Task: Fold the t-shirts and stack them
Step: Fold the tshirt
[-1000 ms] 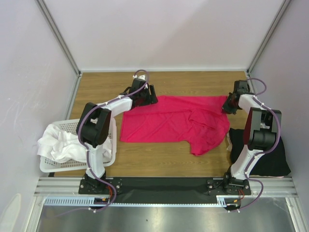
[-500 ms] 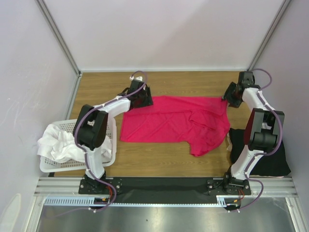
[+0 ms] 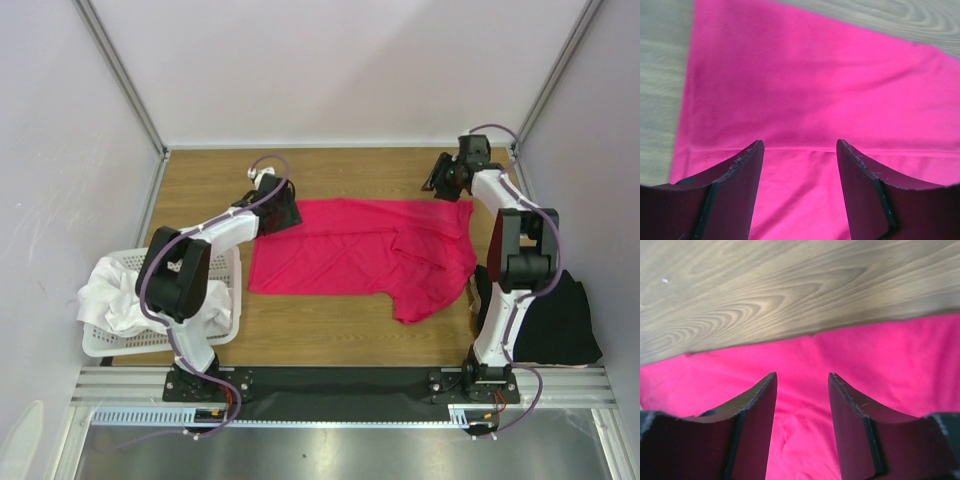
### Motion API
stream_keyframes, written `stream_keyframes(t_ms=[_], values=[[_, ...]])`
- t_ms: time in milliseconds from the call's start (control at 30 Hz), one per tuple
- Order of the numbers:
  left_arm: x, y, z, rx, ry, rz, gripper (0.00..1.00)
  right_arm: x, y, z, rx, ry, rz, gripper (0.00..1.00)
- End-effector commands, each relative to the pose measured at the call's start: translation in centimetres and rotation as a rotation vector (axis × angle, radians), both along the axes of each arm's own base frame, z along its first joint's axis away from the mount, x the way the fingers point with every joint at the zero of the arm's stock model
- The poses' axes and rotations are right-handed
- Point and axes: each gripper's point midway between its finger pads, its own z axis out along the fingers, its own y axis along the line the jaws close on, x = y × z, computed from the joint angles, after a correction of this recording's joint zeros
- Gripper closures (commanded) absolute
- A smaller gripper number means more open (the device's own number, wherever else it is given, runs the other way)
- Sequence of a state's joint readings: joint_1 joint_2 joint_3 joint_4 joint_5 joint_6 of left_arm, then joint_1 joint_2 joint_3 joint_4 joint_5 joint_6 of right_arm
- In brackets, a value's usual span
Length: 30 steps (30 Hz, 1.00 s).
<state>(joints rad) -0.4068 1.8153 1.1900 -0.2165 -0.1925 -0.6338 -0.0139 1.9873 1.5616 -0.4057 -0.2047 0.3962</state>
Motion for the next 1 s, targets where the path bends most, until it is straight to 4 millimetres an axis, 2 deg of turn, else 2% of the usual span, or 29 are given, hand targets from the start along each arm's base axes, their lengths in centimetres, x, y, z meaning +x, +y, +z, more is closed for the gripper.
stream_keyframes(t_ms=[0, 133, 333, 667, 967], values=[[-0.2, 1.7, 0.9, -0.003, -0.01, 0.098, 0.34, 2.5, -0.2, 0.2, 0.014, -0.04, -0.014, 0.5], [-1.1, 3.1, 0.4, -0.011, 0.013, 0.171, 0.34, 2.4, -0.5, -2.4, -0.001, 0.014, -0.011, 0.5], [-1.9, 4.9, -0.7, -0.012, 0.038, 0.255, 0.34, 1.4, -0.6, -4.7, 0.001, 0.071, -0.004, 0.51], [-0.9, 6.6, -0.5, 0.031, 0.009, 0.312, 0.34, 1.2, -1.1, -5.6, 0.003, 0.088, -0.01, 0.52], [0.2, 6.6, -0.8, 0.03, -0.014, 0.316, 0.38, 1.2, -1.8, -5.7, 0.003, 0.095, -0.021, 0.52]])
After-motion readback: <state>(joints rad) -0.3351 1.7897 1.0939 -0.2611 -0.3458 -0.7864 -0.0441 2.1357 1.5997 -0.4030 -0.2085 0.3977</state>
